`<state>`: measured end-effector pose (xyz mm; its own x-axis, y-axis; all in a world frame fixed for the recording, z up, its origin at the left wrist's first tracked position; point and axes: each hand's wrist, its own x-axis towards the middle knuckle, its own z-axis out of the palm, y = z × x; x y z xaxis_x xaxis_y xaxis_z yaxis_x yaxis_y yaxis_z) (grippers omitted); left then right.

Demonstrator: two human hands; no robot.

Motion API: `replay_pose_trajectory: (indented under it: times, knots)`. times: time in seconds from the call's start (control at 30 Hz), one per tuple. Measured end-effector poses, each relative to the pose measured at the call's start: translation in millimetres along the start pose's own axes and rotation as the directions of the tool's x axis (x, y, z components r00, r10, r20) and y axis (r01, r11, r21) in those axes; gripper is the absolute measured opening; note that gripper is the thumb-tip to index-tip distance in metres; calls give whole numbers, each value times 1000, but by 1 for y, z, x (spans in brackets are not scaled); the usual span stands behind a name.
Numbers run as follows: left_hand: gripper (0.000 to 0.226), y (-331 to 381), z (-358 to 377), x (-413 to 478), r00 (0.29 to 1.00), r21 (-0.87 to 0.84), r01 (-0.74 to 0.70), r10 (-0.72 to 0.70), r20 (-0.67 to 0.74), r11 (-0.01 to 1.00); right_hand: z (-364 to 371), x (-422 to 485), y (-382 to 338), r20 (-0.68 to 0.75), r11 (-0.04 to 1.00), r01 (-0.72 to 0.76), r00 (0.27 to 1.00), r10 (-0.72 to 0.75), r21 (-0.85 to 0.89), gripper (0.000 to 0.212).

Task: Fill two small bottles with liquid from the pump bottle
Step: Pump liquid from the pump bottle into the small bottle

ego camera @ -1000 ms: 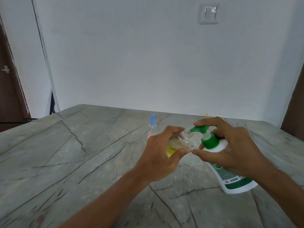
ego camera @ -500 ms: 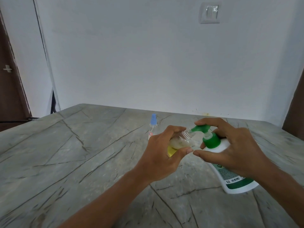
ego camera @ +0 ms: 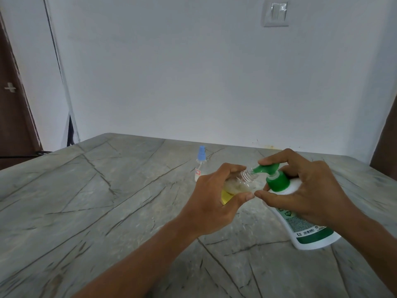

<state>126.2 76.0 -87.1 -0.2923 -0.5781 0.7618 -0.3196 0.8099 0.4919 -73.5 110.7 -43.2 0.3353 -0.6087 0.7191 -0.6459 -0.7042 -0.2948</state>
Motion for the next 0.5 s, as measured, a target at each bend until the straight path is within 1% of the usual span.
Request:
replay_pose_trajectory:
  times: [0.1, 0.33, 0.5]
  knots:
    - [47, 0, 1, 0, 1000, 3, 0, 0, 3, 1000, 0, 0, 1, 1, 1000, -2, 1000, 2, -16, 49]
    - [46, 2, 0, 2, 1000, -18, -1, 1, -19, 1000, 1, -1, 2, 26, 999, 17, 1000, -16, -51, 63]
    - [46, 2, 0, 3, 1000, -10, -9, 9, -19, 1000, 1, -1, 1, 11, 999, 18, 1000, -18, -51, 60]
